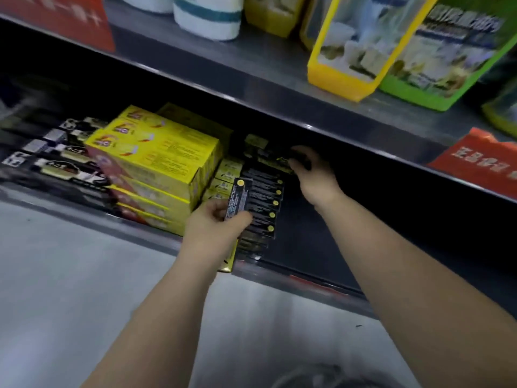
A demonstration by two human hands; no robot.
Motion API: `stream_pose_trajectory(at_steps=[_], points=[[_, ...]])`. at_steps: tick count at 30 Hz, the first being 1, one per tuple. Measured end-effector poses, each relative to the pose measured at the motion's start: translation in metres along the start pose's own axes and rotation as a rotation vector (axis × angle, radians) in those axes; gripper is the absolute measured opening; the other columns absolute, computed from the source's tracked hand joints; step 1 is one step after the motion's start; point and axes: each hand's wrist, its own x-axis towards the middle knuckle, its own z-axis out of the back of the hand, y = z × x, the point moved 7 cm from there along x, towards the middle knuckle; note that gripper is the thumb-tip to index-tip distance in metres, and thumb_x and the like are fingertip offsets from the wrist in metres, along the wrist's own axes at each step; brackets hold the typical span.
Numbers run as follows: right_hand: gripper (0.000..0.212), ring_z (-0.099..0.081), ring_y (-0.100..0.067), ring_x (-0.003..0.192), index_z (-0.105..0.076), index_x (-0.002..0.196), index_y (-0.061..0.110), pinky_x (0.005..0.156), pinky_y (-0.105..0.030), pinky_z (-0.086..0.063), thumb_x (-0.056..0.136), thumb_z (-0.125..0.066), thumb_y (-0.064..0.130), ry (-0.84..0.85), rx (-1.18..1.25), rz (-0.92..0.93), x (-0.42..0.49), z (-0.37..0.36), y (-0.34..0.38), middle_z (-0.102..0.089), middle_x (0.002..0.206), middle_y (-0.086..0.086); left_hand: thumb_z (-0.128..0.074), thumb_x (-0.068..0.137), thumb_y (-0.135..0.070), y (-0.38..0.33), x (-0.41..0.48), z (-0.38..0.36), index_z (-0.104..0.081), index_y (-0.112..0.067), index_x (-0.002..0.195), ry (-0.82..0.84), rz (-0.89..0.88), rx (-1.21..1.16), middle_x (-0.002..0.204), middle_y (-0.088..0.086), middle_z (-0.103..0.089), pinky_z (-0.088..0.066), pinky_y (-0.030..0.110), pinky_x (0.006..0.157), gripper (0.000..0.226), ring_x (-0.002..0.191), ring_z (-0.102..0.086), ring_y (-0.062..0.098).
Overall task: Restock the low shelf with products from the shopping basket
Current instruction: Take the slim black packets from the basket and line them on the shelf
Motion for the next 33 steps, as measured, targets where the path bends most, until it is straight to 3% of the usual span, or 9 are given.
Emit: stream_pose_trajectory(at_steps=[3,6,9,12,18,23,26,30,33], points=[[0.036,-0.052,-0.021,0.11,-0.047,0.132,0.023,0.081,-0.023,-0.037,0.097,-0.048,0.025,0.149,-0.148,-0.018,0.016,-0.029,-0.006,-0.052,0.13,-0.006,-0.07,0.079,-0.023,0.002,-0.003,0.001,-0.053,-0.029,0.101,0.022,-0.008,0.01,0.075,-0.023,-0.054,-0.04,0.018,0.062,0.029,0.069,-0.052,-0.004],[0.037,-0.053,-0.017,0.097,-0.043,0.136,0.025,0.077,-0.024,-0.041,0.099,-0.044,0.027,0.288,-0.113,-0.099,0.012,-0.05,-0.017,-0.055,0.128,-0.009,-0.071,0.08,-0.021,0.0,-0.006,-0.001,-0.048,-0.033,0.073,0.044,-0.044,0.009,0.051,-0.027,-0.056,-0.036,0.001,0.042,0.028,0.053,-0.053,-0.018],[0.039,-0.054,-0.021,0.108,-0.04,0.14,0.024,0.086,-0.027,-0.044,0.1,-0.04,0.025,0.339,-0.079,-0.118,0.008,-0.054,-0.018,-0.051,0.134,-0.01,-0.074,0.078,-0.022,-0.004,-0.006,-0.001,-0.047,-0.035,0.069,0.027,-0.078,0.026,0.06,-0.019,-0.058,-0.034,-0.002,0.043,0.031,0.053,-0.052,-0.019],[0.046,-0.033,-0.025,0.134,-0.036,0.142,0.026,0.11,-0.034,-0.03,0.098,-0.041,0.015,0.291,-0.329,0.079,0.001,-0.036,0.005,-0.033,0.147,-0.007,-0.075,0.076,-0.028,-0.006,-0.005,0.003,-0.052,-0.028,0.078,-0.003,-0.116,0.1,0.078,-0.017,-0.053,-0.038,0.001,0.051,0.023,0.066,-0.051,-0.009],[0.063,-0.038,-0.007,0.129,-0.044,0.126,0.038,0.107,-0.016,-0.031,0.078,-0.07,0.006,0.692,-0.163,0.431,-0.072,-0.02,0.06,-0.044,0.136,0.001,-0.074,0.078,-0.022,-0.027,-0.005,-0.005,-0.064,-0.03,0.084,0.111,-0.302,0.205,0.08,-0.021,-0.066,-0.049,0.01,0.063,0.014,0.074,-0.062,-0.01],[0.031,-0.056,0.003,0.1,-0.063,0.103,0.033,0.088,-0.01,-0.042,0.077,-0.073,0.019,0.517,-0.113,0.324,-0.069,0.008,0.042,-0.062,0.107,0.01,-0.074,0.076,-0.027,-0.038,-0.011,-0.013,-0.054,-0.027,0.128,0.107,-0.481,0.357,0.11,-0.025,-0.054,-0.029,-0.009,0.08,0.055,0.102,-0.044,-0.016],[0.021,-0.057,0.007,0.087,-0.065,0.093,0.036,0.08,-0.007,-0.041,0.083,-0.067,0.018,0.333,0.009,0.212,-0.06,0.033,0.013,-0.065,0.096,0.015,-0.073,0.077,-0.028,-0.039,-0.015,-0.017,-0.027,-0.022,0.146,0.071,-0.528,0.381,0.137,-0.013,-0.04,-0.023,0.002,0.094,0.083,0.119,-0.028,-0.011],[0.011,-0.057,0.011,0.075,-0.066,0.094,0.035,0.068,-0.001,-0.04,0.089,-0.061,0.027,-0.026,0.128,0.067,-0.041,0.057,-0.016,-0.063,0.089,0.014,-0.067,0.083,-0.029,-0.023,-0.014,-0.028,-0.029,-0.015,0.145,0.119,-0.45,0.511,0.144,-0.002,-0.041,-0.029,0.026,0.106,0.073,0.133,-0.035,0.015],[0.027,-0.057,0.004,0.088,-0.064,0.115,0.026,0.065,0.004,-0.036,0.09,-0.06,0.034,-0.2,0.002,0.044,-0.017,0.051,-0.013,-0.063,0.102,0.008,-0.057,0.089,-0.037,-0.014,-0.013,-0.037,-0.036,-0.02,0.143,0.145,-0.455,0.783,0.149,0.0,-0.036,-0.012,0.029,0.112,0.06,0.14,-0.021,0.02]])
